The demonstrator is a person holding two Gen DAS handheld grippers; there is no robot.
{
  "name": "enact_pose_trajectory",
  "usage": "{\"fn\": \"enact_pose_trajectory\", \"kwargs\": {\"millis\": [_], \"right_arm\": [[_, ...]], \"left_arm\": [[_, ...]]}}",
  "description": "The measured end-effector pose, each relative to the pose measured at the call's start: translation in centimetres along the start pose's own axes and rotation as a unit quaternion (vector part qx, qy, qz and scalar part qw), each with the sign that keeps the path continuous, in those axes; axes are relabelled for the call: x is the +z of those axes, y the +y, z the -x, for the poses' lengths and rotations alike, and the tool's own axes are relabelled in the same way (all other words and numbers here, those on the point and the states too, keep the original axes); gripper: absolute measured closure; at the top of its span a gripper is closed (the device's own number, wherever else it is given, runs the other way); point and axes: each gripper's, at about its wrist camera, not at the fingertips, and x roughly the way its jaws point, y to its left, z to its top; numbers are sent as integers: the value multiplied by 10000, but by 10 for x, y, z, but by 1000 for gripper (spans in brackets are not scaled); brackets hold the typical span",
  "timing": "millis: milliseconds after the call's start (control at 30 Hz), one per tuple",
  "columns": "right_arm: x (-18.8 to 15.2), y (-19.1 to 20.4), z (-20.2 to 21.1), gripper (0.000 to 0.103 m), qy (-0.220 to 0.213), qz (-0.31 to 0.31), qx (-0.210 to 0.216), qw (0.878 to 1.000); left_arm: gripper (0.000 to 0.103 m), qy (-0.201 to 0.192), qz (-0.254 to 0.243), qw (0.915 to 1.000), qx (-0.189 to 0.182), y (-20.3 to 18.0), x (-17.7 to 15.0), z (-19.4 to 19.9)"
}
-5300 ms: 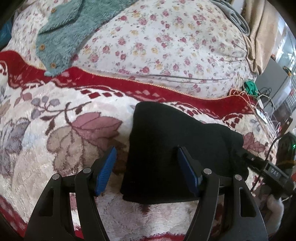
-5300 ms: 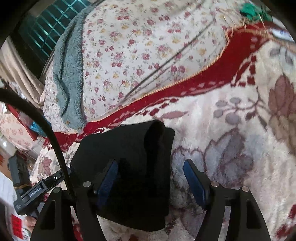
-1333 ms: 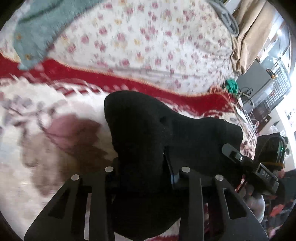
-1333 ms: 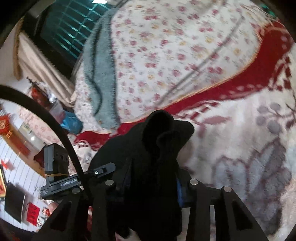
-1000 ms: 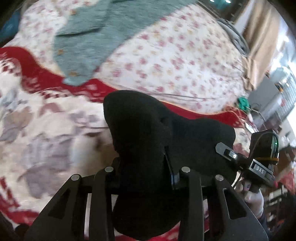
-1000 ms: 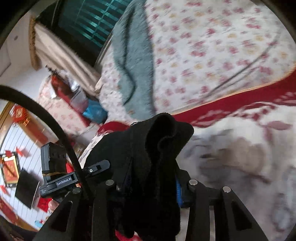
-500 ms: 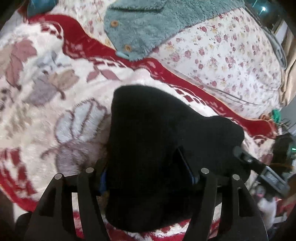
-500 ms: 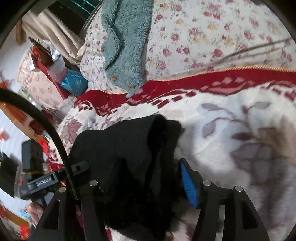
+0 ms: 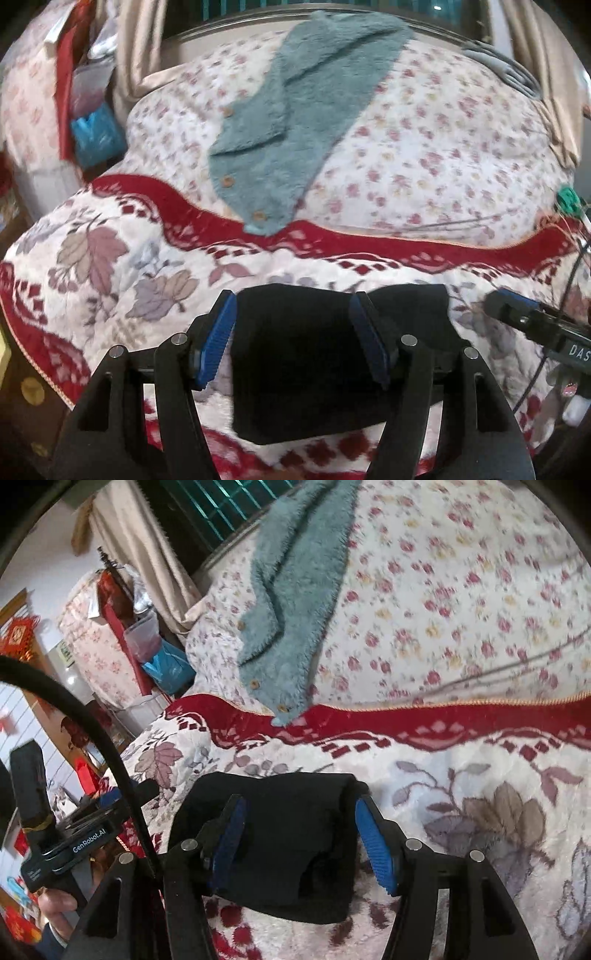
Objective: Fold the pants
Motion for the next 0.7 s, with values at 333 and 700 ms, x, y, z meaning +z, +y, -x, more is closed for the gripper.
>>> {"fn": "enact_pose_trajectory", "kwargs": {"millis": [333,700], "right_arm": [[-15,12,-7,41,50,200,-149,9997],[-22,36,-28,41,288,386,-39,9988]], "left_arm": [[39,219,188,9995,148,-22,-19,-7],[39,328,587,9975,199,2,-27,-13]]}}
